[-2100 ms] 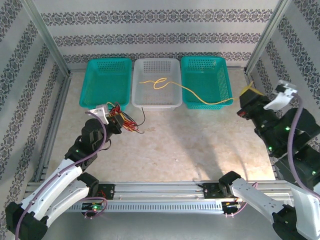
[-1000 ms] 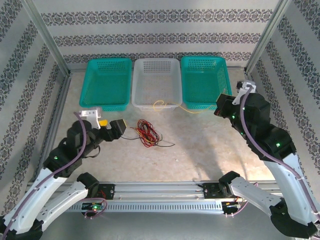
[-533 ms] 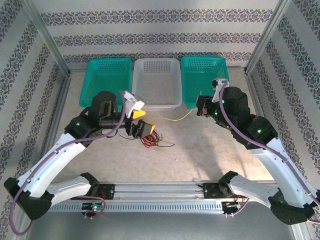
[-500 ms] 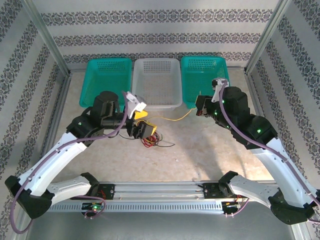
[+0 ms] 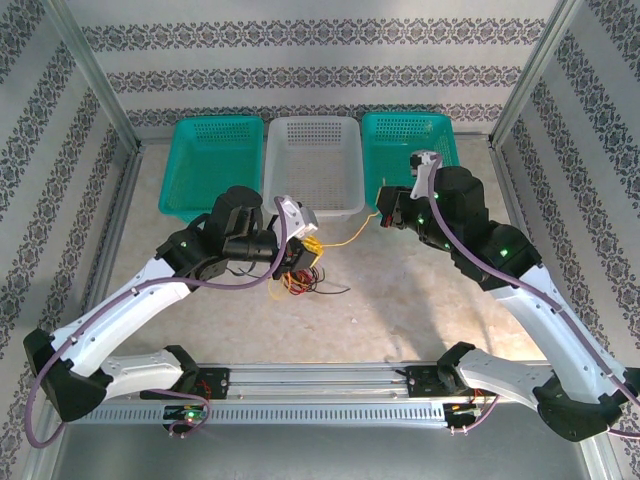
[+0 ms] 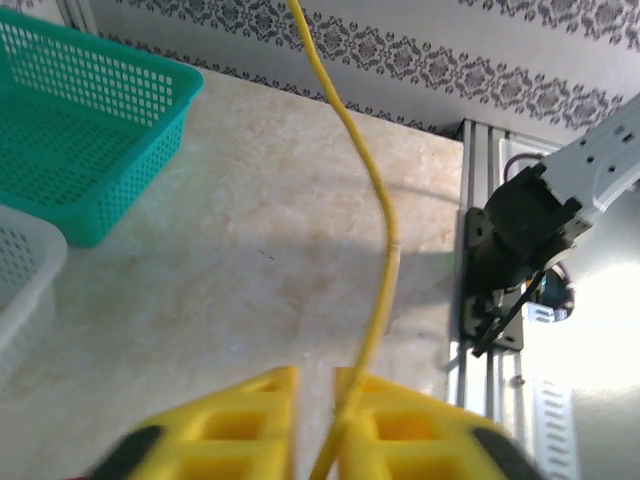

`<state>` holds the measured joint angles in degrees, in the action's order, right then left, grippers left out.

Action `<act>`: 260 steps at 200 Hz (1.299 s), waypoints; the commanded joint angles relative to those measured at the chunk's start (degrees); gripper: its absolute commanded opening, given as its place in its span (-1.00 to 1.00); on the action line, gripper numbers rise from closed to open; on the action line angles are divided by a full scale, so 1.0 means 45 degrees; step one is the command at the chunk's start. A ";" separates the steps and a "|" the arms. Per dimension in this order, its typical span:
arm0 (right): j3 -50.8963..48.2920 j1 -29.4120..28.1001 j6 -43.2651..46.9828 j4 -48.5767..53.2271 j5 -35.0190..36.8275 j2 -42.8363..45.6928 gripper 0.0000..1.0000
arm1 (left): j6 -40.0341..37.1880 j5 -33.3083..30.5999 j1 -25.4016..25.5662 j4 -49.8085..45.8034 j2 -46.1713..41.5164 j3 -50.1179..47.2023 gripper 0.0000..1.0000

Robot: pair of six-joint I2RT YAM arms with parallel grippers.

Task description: Untangle the cables

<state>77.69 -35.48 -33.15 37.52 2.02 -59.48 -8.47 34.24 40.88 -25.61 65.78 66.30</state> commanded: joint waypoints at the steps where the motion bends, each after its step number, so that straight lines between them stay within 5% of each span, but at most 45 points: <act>1: 0.0469 0.0042 -0.0342 -0.0538 -0.0231 -0.0096 -1.00 | -0.0082 -0.0166 0.0212 0.1215 -0.0415 -0.0475 -1.00; 41: 0.0159 0.0594 -0.1105 -0.1472 -0.1266 0.0013 -0.97 | 0.0437 -0.0007 0.0212 0.1681 -0.0269 -0.0864 -1.00; 52: 0.0119 0.0648 -0.1082 -0.1400 -0.1001 0.0118 -0.59 | 0.0818 -0.0444 0.0195 0.1935 -0.0216 -0.0984 -1.00; 69: -0.0093 0.0871 -0.1105 -0.0779 0.0177 0.0542 0.35 | 0.1486 -0.1341 -0.0042 0.2844 -0.0337 -0.1446 -1.00; 79: -0.0492 0.1226 -0.1248 -0.0453 0.0807 0.0994 0.51 | 0.1865 -0.1964 -0.0329 0.3312 -0.0407 -0.1615 -1.00; 130: -0.3662 0.3270 -0.2082 0.0316 -0.0157 0.3968 0.56 | 0.2895 -0.7964 -0.2306 0.3844 0.0060 -0.0647 -1.00; 178: -0.6894 0.2806 -0.3484 -0.0388 -0.2184 0.4835 0.41 | 0.3649 -0.7170 -0.5796 0.5365 0.1971 0.0993 -1.00; 260: -0.6997 -0.0312 -0.3616 -0.1635 -0.0447 0.3844 0.41 | 0.1603 -0.7795 -0.8253 0.5149 0.6338 0.4607 -1.00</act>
<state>44.03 -34.76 -49.39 33.10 -2.70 -40.29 1.69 0.12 5.58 -3.60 91.46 83.33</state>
